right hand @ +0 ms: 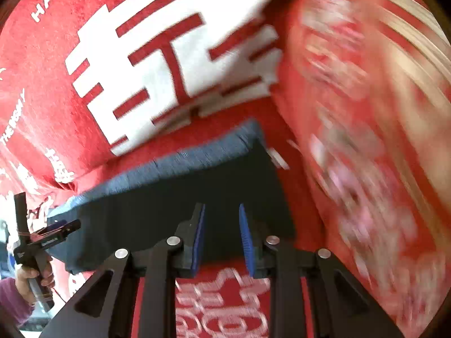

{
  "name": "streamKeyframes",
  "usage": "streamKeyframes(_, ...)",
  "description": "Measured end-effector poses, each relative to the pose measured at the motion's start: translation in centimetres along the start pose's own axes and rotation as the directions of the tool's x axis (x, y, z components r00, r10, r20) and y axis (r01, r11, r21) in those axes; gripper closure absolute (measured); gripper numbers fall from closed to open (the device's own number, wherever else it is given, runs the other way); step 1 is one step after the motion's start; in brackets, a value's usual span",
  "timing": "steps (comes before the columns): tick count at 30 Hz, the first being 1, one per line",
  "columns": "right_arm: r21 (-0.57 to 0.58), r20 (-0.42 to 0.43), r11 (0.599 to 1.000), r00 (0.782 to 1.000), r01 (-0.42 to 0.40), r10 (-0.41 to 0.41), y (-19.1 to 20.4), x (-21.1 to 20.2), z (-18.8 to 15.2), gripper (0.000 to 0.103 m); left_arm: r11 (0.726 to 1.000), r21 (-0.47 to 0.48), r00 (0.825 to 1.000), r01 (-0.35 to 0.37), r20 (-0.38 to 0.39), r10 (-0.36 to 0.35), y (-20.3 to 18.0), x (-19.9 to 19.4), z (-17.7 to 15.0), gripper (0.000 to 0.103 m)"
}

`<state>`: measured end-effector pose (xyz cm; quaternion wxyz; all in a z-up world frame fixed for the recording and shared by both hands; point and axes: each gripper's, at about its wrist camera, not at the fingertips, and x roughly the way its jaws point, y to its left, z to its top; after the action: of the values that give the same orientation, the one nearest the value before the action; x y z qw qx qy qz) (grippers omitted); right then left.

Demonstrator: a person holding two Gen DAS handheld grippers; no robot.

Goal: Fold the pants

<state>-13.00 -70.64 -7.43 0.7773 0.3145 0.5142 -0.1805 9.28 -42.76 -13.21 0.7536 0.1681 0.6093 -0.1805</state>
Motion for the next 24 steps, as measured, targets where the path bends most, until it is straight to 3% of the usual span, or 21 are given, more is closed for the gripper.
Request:
streamKeyframes(3,-0.023,-0.03,1.0,1.0,-0.004,0.004,1.1,3.6,3.2,0.076,0.998,-0.053,1.0,-0.023,0.013,0.024,-0.3,2.2,2.6,0.021)
streamKeyframes(5,-0.053,-0.061,0.998,0.997,0.04,-0.043,1.1,5.8,4.4,0.076,0.996,-0.072,0.999,-0.051,-0.001,0.051,-0.4,4.3,3.9,0.021)
streamKeyframes(7,-0.112,-0.076,0.985,0.988,0.128,-0.137,0.3,7.4,4.7,0.082,0.995,-0.072,0.998,-0.064,-0.017,0.063,-0.1,5.7,3.8,0.021)
streamKeyframes(9,-0.117,-0.051,0.986,0.991,0.116,-0.123,-0.8,7.0,4.6,0.097,0.996,-0.082,0.999,-0.031,0.006,0.032,0.5,5.6,3.2,0.021)
streamKeyframes(14,-0.094,-0.034,0.983,0.986,0.159,-0.163,-1.7,5.6,4.2,0.099,0.996,-0.075,0.999,-0.048,-0.025,0.046,2.9,4.7,1.9,0.02)
streamKeyframes(17,-0.017,-0.061,0.988,0.987,0.151,-0.152,-2.0,4.4,4.0,0.09,0.994,-0.076,0.996,-0.081,-0.054,0.077,4.9,3.6,0.9,0.02)
streamKeyframes(21,0.048,-0.084,0.994,0.992,0.099,-0.094,-1.2,2.1,1.7,0.06,0.994,-0.063,0.994,-0.093,-0.061,0.089,7.2,2.1,-2.3,0.02)
streamKeyframes(24,0.065,-0.113,0.997,0.993,0.039,-0.031,1.0,1.2,-1.3,0.059,0.994,-0.069,0.994,-0.084,-0.083,0.078,9.2,1.7,-4.3,0.02)
